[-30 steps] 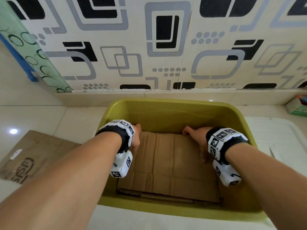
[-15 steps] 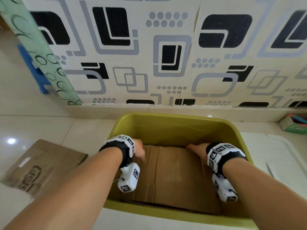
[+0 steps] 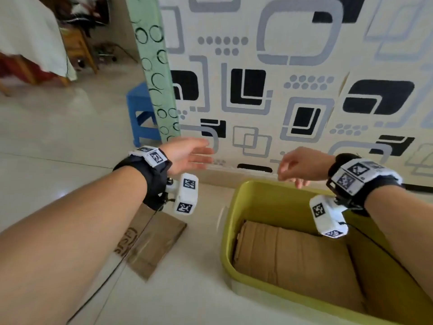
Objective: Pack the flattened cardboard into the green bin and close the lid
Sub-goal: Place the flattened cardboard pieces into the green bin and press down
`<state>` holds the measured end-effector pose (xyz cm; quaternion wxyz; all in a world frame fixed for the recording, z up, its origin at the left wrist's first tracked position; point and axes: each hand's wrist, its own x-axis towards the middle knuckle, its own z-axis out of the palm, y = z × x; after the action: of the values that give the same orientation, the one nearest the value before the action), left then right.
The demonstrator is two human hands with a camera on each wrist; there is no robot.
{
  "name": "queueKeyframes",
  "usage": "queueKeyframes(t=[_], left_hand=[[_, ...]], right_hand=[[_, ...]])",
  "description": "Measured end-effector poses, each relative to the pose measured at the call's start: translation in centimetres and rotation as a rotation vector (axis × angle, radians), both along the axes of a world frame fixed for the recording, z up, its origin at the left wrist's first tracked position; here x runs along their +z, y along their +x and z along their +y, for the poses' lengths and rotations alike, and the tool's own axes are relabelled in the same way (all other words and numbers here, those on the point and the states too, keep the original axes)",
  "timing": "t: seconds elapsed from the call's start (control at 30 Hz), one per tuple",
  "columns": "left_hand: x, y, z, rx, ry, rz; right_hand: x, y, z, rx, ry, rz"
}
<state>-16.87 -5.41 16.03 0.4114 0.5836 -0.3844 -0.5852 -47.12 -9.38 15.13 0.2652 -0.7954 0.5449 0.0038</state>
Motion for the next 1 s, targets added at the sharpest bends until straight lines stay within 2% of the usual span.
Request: queueKeyframes(t=[0.1,0.2,0.33,0.43,0.47,0.57,0.67,0.8,0.83,0.93,1.0], left_hand=[[-1.6,6.8,1.7,0.231,0.02,0.049],[-4.9,13.8,4.1,0.403,0.078,0.075],[-9.8,19.9,7.2,0.561,0.11,0.152],[-13.2,23.0,8.3,0.661,0.121,0.227],[-14.4,23.9,8.5,0.692,0.138,0.264],[-17.5,25.3,8.8,0.705,0.187,0.302],[-20.1,25.8,8.2,0.73,0.239,0.212],[-22.5,26.4,7.2,0.691,0.355,0.132],[-23.0,26.6,6.9,0.668,0.382,0.091],[-24.2,26.9,6.0,0.569,0.429,-0.105],[-24.1,26.7,5.8,0.493,0.467,-0.22]], right_hand=[[0.4,5.6,-0.1,-0.036,-0.06,-0.177],[-0.2,12.6,-0.2,-0.057,-0.004,-0.304],[-2.4,20.0,-0.8,-0.129,0.17,-0.408],[-5.5,24.2,-0.5,-0.309,0.412,-0.561],[-7.0,25.6,-0.3,-0.364,0.428,-0.586],[-12.4,27.8,0.6,-0.487,0.427,-0.6],[-17.9,29.0,1.2,-0.632,0.479,-0.575],[-24.4,30.1,2.2,-0.618,0.487,-0.277],[-26.0,30.2,2.3,-0.655,0.516,-0.28],[-27.6,30.9,2.8,-0.712,0.616,-0.338],[-26.7,31.1,3.0,-0.624,0.654,-0.264]])
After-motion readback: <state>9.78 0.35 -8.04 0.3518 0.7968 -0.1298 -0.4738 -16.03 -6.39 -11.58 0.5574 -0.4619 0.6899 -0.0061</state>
